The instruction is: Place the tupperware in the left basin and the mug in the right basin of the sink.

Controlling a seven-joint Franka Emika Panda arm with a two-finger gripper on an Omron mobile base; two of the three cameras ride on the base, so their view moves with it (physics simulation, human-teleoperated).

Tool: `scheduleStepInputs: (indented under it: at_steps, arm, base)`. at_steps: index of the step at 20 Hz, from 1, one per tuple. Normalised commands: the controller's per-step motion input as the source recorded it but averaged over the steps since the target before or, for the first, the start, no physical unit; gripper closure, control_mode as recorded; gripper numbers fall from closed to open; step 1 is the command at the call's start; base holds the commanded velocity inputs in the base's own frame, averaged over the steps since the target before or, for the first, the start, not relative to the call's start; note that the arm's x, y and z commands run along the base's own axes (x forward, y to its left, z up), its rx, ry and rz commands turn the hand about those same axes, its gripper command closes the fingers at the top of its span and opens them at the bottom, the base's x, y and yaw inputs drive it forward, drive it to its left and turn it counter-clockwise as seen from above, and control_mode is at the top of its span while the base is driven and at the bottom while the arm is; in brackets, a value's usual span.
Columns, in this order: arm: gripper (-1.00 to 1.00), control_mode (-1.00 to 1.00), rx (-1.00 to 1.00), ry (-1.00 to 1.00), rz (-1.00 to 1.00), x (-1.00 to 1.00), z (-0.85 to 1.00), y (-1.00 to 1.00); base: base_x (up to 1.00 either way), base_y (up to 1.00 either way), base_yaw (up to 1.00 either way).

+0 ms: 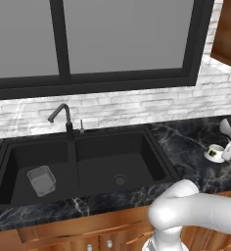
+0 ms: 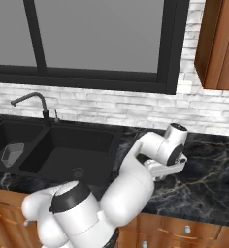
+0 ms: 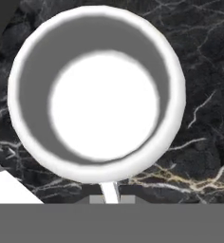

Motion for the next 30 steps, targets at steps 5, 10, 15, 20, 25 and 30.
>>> scheduleStepInputs:
  at_steps: [5, 10, 15, 20, 25, 30]
  arm:
    - [1.00, -1.00, -0.01, -0.01, -0.11, -0.05, 0.19, 0.40]
    - [1.00, -1.00, -0.03, -0.06, -0.10, -0.01, 0.12, 0.42]
    - [1.00, -1.00, -0.04, -0.05, -0.15, 0.00, 0.07, 0.39]
    - [1.00, -1.00, -0.06, -0.11, -0.18, 0.00, 0.09, 0.41]
    - [1.00, -1.00, -0.05, -0.16, -0.16, 0.00, 0.11, 0.42]
    - [1.00, -1.00, -0.04, -0.17, -0.13, 0.00, 0.05, 0.46]
  base:
    - [0.00, 0.00, 0.00]
    - [0.00, 0.00, 0.00]
    - [0.00, 0.00, 0.00]
    - [0.00, 0.00, 0.00]
    - [0.00, 0.00, 0.00]
    - [0.00, 0.00, 0.00]
